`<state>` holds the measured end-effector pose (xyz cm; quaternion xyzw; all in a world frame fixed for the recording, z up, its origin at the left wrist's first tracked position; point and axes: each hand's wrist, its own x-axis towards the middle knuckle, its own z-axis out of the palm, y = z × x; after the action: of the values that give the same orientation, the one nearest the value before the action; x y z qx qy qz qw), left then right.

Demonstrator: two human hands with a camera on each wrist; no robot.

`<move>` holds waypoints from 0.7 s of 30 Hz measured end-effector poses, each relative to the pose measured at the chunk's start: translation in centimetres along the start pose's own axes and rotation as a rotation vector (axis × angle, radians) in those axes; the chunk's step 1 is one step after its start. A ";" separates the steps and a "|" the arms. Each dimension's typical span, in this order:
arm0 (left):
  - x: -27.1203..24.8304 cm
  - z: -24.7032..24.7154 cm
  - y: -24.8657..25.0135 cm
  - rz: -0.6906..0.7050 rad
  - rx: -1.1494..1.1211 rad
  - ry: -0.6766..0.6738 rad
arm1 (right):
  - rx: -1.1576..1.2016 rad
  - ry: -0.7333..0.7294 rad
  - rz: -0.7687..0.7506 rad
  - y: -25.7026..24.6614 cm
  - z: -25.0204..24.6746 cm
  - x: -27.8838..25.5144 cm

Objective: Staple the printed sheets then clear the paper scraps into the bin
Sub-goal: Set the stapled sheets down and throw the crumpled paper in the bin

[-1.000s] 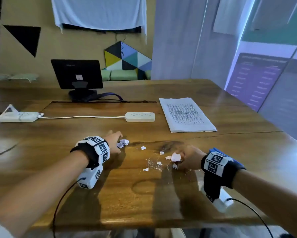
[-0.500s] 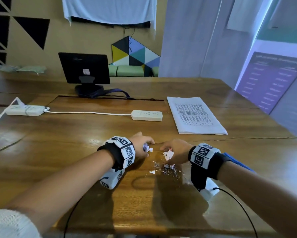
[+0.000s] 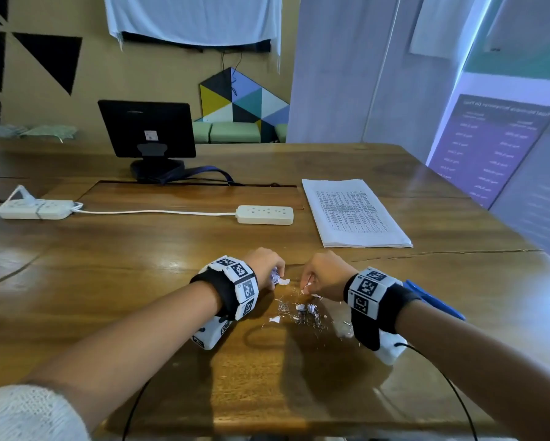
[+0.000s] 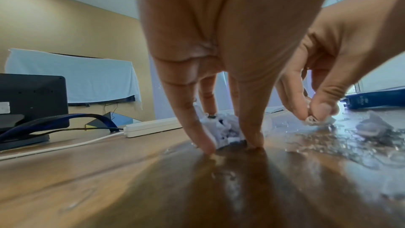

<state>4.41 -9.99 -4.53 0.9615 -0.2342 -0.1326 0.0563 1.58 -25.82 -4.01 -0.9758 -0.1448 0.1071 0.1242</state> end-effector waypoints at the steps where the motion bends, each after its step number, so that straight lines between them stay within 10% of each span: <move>1: 0.1 0.0 0.0 -0.001 -0.022 0.012 | 0.020 0.011 -0.018 0.2 -0.2 -0.1; 21: -0.5 -0.2 1.0 0.045 0.055 0.019 | -0.170 -0.134 -0.214 -0.8 1.0 -2.0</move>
<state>3.57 -10.67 -4.09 0.9584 -0.2586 -0.1159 0.0350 -0.72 -25.49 -4.35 -0.9525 -0.2644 0.1453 0.0419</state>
